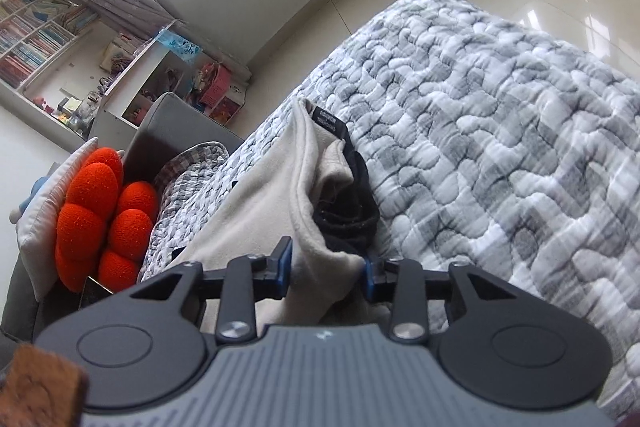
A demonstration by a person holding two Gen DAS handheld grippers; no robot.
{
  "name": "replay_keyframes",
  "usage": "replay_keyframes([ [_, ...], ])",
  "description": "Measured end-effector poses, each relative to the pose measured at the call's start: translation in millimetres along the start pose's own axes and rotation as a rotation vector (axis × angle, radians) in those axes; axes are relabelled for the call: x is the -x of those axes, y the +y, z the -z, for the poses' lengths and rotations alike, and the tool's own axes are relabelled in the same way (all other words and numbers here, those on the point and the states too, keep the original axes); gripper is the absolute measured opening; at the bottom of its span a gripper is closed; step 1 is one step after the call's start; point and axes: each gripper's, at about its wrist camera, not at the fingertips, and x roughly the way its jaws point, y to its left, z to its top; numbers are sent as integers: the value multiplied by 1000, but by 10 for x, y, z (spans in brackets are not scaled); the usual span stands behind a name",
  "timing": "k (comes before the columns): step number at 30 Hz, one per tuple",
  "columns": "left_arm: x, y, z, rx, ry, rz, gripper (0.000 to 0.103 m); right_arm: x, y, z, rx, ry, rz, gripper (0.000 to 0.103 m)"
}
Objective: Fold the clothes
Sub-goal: 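Tuck the bundle's side edge with the rolled right tool, then close the right tool on the cream and black bundle's edge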
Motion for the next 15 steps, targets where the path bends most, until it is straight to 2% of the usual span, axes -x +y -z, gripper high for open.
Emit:
replay_keyframes([
  [2, 0, -1, 3, 1, 0, 0, 67, 13, 78, 15, 42, -26, 10, 32],
  [6, -3, -1, 4, 2, 1, 0, 68, 48, 194, 36, 121, -53, 9, 30],
  [15, -1, -4, 1, 3, 1, 0, 68, -44, 69, 14, 64, -7, 31, 31],
])
